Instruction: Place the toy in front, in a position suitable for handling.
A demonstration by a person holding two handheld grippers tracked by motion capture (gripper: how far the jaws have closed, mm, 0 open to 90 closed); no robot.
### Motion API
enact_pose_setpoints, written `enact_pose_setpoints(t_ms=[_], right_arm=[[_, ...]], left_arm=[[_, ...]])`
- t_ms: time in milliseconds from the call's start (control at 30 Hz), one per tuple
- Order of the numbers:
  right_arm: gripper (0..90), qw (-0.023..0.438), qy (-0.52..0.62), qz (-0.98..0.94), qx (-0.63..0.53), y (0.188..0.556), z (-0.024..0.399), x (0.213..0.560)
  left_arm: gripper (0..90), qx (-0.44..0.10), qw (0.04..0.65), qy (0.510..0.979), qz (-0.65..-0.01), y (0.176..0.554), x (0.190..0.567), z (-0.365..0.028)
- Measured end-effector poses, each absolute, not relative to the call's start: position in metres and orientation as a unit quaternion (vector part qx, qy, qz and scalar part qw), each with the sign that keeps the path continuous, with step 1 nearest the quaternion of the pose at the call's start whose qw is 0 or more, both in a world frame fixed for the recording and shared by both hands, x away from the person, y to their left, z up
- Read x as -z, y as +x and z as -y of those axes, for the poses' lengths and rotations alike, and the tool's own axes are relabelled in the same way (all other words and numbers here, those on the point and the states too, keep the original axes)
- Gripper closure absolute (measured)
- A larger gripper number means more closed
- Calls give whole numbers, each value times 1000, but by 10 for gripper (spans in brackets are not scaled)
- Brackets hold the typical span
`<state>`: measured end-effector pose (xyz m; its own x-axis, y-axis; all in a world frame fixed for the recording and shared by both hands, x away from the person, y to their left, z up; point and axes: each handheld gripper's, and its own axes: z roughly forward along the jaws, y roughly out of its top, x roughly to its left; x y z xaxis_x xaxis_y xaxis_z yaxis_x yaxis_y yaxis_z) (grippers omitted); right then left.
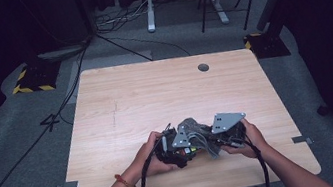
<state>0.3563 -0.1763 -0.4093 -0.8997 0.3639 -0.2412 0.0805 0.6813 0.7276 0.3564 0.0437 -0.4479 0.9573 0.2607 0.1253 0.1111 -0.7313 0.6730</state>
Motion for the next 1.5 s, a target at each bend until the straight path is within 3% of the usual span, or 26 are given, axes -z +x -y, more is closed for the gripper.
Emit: enact_pose_setpoints(t_ms=[400,600,1000,1200,1500], right_arm=[[792,164,86,-889,-418,335,166,399],[791,181,78,-890,-412,335,154,399],[793,194,132,-887,-399,356,185,411],[793,160,144,-883,-416,363,192,418],[793,146,167,-876,-429,368,202,425]], left_arm=[[338,-101,351,925,-106,357,449,-41],[339,-99,358,922,-107,357,449,-41],[339,-102,373,917,-99,357,441,-47],[338,-106,392,908,-105,356,436,-56],[338,-100,424,895,-99,353,431,-59]])
